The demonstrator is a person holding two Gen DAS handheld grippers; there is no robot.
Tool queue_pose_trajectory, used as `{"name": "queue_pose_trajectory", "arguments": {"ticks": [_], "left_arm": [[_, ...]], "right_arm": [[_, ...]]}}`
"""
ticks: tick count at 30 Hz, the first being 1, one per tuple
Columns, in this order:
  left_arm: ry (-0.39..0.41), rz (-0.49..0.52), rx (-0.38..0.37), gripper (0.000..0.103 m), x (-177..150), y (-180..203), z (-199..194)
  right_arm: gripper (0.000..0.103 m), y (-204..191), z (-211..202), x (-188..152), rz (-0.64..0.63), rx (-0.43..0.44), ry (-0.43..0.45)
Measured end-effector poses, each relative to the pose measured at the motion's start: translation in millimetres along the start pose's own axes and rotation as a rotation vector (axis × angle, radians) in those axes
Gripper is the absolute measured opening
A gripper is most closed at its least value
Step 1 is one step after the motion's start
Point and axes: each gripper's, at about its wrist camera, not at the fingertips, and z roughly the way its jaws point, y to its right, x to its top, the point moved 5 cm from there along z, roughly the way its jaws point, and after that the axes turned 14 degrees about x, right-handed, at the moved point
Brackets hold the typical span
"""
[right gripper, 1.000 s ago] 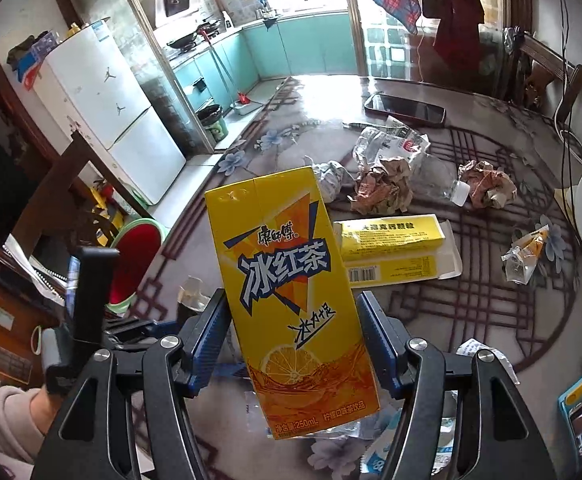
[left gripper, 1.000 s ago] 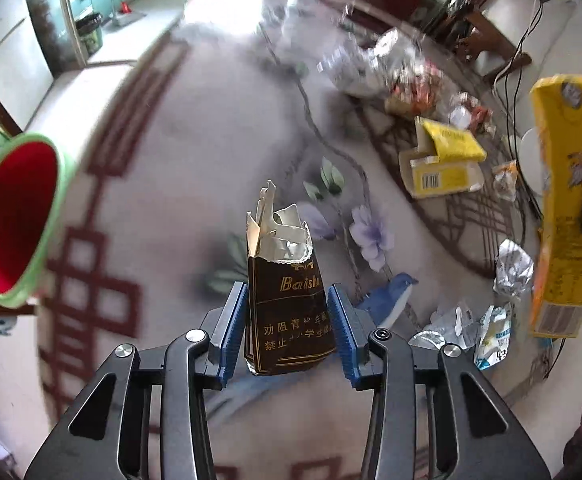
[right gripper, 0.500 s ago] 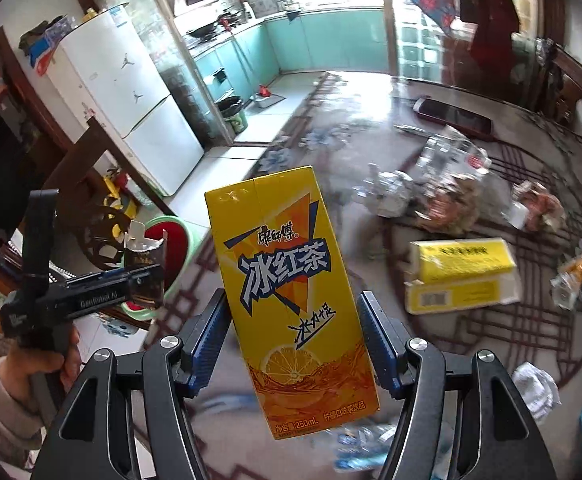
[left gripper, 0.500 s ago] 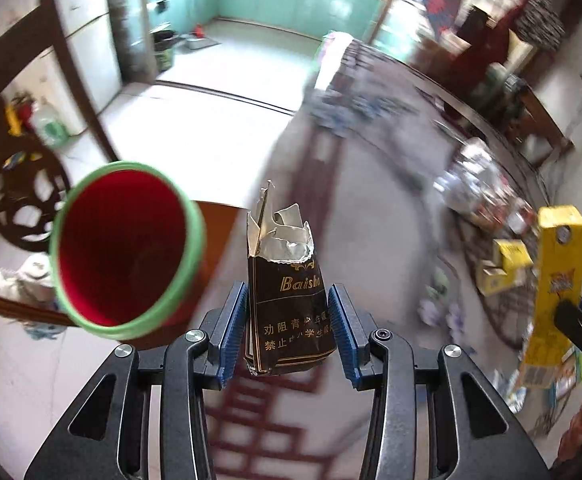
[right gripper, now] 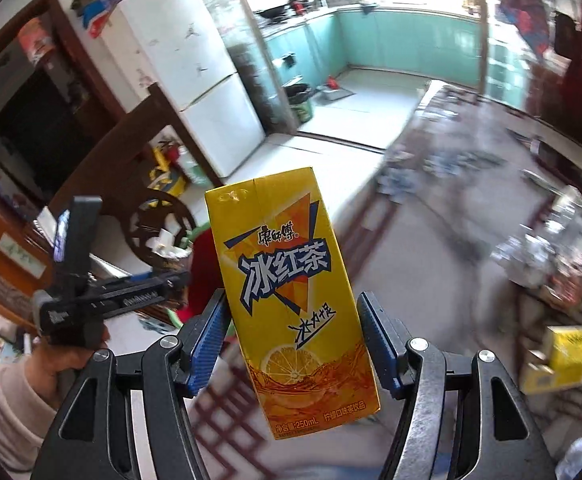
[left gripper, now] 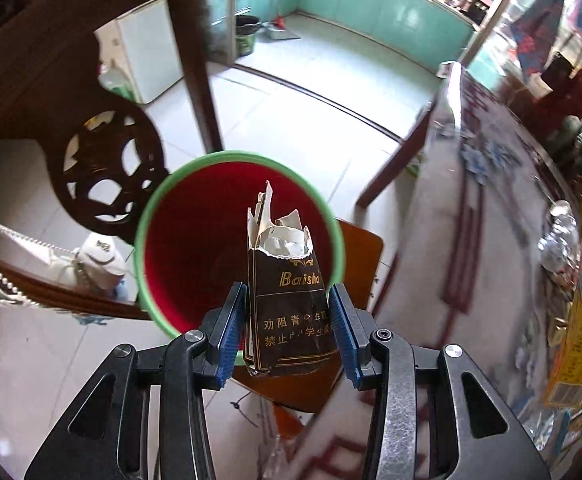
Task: Collect trash
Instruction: 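Carry the cigarette pack with the left tool over the red bucket, then open the left tool and right tool, dropping both items into the bucket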
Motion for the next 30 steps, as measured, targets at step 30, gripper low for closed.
{"name": "queue_pose_trajectory", "arguments": {"ticks": [30], "left_arm": [[0.001, -0.123, 0.106, 0.08, 8, -57, 17]], "right_arm": [[0.068, -49, 110, 41, -0.133, 0.066, -0.075]]}}
